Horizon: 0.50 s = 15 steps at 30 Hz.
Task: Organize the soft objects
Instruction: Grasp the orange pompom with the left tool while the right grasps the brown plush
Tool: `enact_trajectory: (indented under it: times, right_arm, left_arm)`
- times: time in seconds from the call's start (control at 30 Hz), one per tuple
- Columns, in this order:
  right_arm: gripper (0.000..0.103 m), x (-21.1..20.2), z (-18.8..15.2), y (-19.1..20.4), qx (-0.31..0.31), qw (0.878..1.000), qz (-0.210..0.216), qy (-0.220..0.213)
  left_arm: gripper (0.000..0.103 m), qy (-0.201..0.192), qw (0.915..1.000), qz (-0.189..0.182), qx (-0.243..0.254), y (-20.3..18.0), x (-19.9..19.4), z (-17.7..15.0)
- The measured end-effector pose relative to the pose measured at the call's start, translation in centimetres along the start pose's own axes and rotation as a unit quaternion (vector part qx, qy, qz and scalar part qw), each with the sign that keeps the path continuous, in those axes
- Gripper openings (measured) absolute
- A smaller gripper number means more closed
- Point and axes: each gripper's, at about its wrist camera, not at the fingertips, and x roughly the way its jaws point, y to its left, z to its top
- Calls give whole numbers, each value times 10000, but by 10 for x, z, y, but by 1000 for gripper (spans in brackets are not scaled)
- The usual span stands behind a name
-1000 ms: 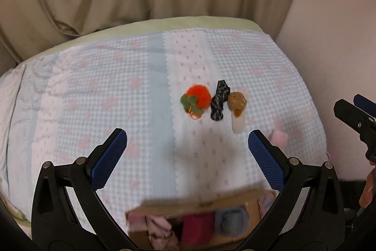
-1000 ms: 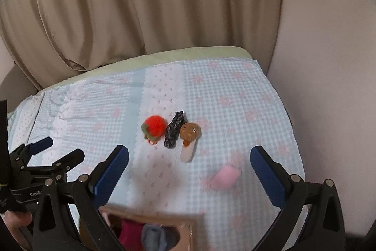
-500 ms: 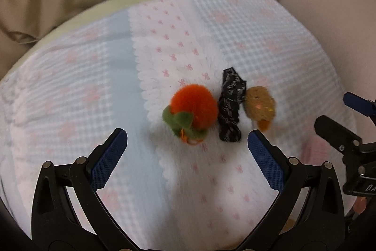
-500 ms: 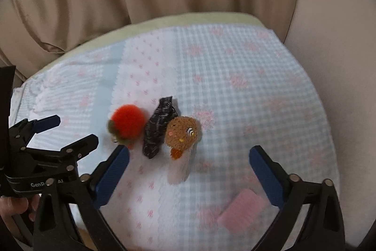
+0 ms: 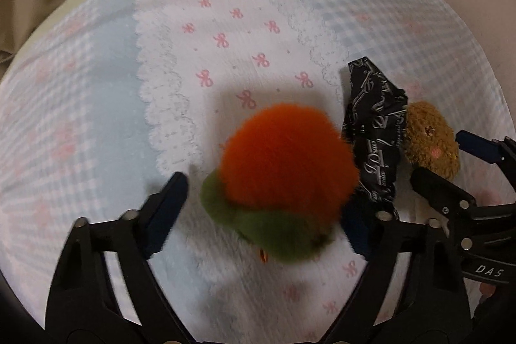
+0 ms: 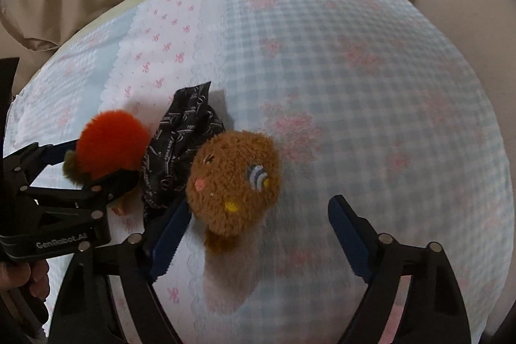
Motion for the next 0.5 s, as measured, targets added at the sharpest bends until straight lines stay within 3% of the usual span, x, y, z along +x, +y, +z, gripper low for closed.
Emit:
enact_trajectory:
  times: [0.03,0.1,0.17,0.27,0.5]
  right_arm:
    - [78,3,1,2,-3,10000,30,1]
    - [74,8,2,3,-12,10000,65,11]
    - [61,11,3,4,-1,9999,142,10]
    - [47,13,5,7,-32,9996,284,-73]
    - [43,8,6,10,-35,9993,282,-233]
  left_arm:
    - [69,27,10000,-36,6,0,5,1]
    - [65,95,9998,-161,-20,1,12,1]
    - [49,102,9997,-203,-21,1,18,2]
    - [35,-49,9997,-241,34,1,16,4]
    - [32,-175,9990,-399,-107,12,11,10]
